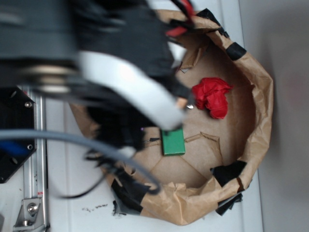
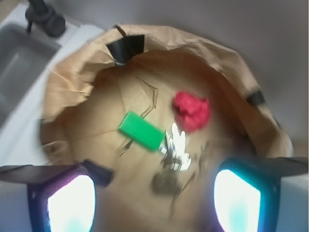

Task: Grab the green block.

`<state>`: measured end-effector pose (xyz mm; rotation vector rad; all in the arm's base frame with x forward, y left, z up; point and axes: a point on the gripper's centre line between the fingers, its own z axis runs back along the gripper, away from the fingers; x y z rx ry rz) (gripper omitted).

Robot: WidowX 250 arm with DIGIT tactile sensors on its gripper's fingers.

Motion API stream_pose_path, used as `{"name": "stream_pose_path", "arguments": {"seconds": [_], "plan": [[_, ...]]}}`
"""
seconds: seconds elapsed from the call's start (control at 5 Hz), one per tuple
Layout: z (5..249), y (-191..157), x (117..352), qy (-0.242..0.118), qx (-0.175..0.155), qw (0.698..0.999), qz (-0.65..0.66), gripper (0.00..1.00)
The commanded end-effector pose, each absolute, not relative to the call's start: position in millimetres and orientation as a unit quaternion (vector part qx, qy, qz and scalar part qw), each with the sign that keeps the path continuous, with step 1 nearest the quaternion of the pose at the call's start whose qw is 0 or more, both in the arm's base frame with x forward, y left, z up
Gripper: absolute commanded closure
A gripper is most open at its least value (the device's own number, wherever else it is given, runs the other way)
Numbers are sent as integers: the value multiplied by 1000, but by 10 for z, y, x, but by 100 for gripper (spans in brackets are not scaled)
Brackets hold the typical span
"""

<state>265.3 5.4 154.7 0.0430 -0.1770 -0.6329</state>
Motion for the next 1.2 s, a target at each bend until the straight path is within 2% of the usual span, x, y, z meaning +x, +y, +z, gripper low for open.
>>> {"name": "stream_pose_path", "arguments": {"seconds": [0.0, 0.2, 0.4, 0.6, 1.0], "plan": [[945, 107, 2833, -44, 51, 897, -437, 0], [641, -34, 2602, -31, 48, 852, -520, 0], [448, -132, 2570, -23, 85, 845, -528, 0], [339, -260, 2627, -29, 70, 847, -526, 0], [262, -368, 2956, -36, 54, 864, -498, 0]]}}
